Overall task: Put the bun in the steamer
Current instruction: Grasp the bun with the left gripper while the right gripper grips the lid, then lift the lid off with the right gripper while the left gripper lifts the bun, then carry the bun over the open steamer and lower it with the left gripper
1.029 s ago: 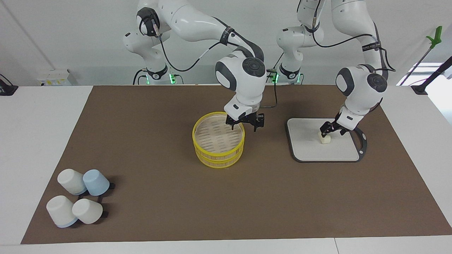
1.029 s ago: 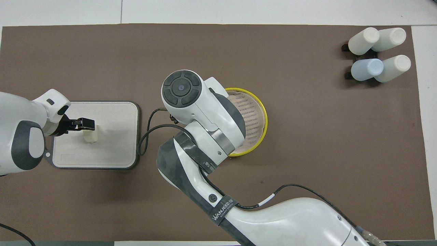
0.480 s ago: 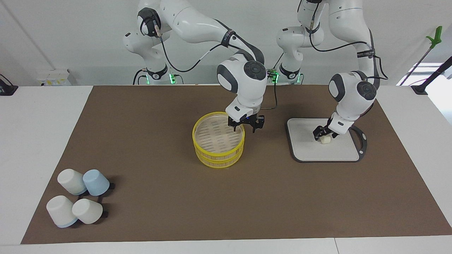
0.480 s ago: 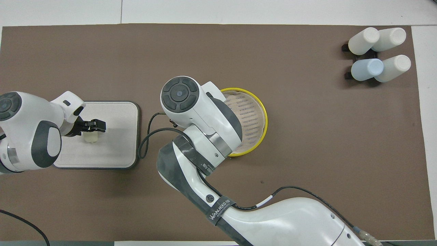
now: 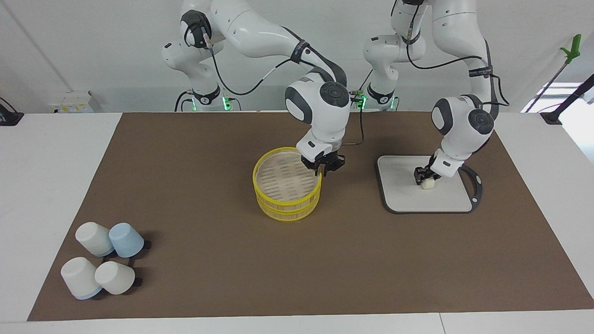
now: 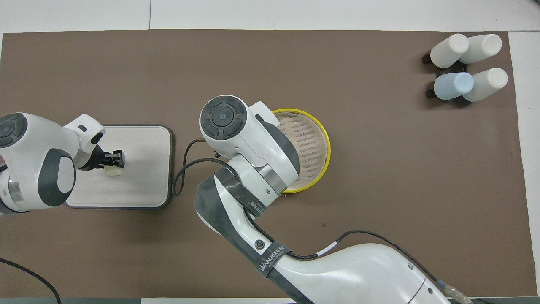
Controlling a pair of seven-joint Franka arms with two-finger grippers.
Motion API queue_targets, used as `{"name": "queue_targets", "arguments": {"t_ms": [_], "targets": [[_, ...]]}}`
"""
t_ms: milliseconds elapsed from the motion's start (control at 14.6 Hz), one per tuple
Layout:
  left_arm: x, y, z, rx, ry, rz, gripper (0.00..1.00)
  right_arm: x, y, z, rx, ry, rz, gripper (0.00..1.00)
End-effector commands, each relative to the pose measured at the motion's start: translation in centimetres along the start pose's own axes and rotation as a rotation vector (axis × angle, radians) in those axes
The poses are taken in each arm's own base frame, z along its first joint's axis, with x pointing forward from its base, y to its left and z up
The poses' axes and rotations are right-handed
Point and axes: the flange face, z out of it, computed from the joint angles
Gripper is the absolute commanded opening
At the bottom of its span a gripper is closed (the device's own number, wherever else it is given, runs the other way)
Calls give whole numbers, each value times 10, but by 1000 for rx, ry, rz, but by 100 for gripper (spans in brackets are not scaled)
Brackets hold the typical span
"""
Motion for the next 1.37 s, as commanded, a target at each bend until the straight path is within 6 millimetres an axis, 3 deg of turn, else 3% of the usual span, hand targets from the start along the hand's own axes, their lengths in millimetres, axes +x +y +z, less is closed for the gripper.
{"name": "queue_targets", "arguments": {"t_ms": [0,206,343,480,549,755,892,961,1167,1304], "targets": [[7,-3,-24,6,-23,-11,36,1,10,-19,3,21,11,0],[14,0,-42,7,-34,-13,36,13,40,-55,-8,12,-8,0],[23,11,-63,5,-39,-37,36,26,64,-93,6,28,-34,0],[35,52,-82,14,-45,-88,37,49,109,-130,35,63,-90,0],[39,69,-89,16,-52,-110,38,66,140,-137,26,62,-101,0],[50,151,-125,-18,-47,-194,38,111,232,-146,11,48,-123,0],[35,243,-133,-7,-54,-247,38,138,291,-147,15,55,-135,0],[34,274,-136,-14,-46,-290,38,149,318,-146,16,61,-138,0],[31,378,-125,-59,-41,-333,38,165,374,-138,11,54,-106,0],[22,401,-120,-115,-54,-359,38,168,398,-135,11,40,-103,0]]}}
